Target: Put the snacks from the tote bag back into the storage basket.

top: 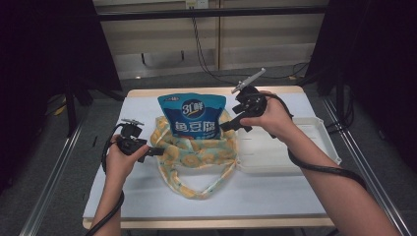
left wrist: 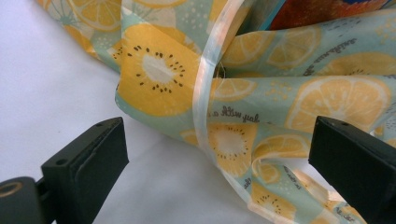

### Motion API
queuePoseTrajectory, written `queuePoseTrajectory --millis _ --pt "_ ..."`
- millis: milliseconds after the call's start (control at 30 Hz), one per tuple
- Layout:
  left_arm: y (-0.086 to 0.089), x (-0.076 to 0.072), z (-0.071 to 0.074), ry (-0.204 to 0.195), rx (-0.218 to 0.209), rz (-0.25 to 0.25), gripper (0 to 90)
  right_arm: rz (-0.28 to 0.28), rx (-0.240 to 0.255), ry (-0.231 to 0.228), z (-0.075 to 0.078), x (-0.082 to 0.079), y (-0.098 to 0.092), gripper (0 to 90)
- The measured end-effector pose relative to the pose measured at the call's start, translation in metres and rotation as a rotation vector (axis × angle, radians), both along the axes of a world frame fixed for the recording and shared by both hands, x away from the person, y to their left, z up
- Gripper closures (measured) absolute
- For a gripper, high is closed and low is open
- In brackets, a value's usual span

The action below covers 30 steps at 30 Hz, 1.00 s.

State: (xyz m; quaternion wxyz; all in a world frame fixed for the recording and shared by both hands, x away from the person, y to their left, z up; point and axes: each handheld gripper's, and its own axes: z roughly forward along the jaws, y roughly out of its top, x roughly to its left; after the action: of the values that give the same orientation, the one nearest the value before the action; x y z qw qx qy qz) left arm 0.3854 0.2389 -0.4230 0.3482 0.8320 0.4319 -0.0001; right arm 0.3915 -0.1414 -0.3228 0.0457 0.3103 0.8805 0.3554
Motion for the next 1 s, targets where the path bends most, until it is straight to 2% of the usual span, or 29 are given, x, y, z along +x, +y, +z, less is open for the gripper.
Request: queuePoseTrajectory --millis 333,433,667,800,900,1000 --pt "-0.001 0.0 0.0 0.003 0.0 -0.004 4.4 0.011 0.018 -0.001 0.006 0.011 0.01 13.1" --pt "-0.001 0.0 0.0 -0.004 0.0 -0.001 4.4 0.018 0.02 0.001 0.01 0.015 0.013 14.9" --pt "0.001 0.001 -0.001 0.008 0.003 -0.004 4.4 0.035 0.028 0.008 0.018 0.023 0.019 19.2" --pt "0.0 0.001 -0.002 0.015 -0.003 0.001 4.5 0.037 0.022 0.001 0.022 0.026 0.023 19.7" --pt "0.001 0.001 -0.002 0.015 0.013 -0.008 4.4 0.045 0.015 -0.005 0.023 0.028 0.026 19.8" --pt "0.001 0.001 -0.002 0.015 0.005 0.003 4.4 0.046 0.008 -0.002 0.024 0.03 0.029 22.7"
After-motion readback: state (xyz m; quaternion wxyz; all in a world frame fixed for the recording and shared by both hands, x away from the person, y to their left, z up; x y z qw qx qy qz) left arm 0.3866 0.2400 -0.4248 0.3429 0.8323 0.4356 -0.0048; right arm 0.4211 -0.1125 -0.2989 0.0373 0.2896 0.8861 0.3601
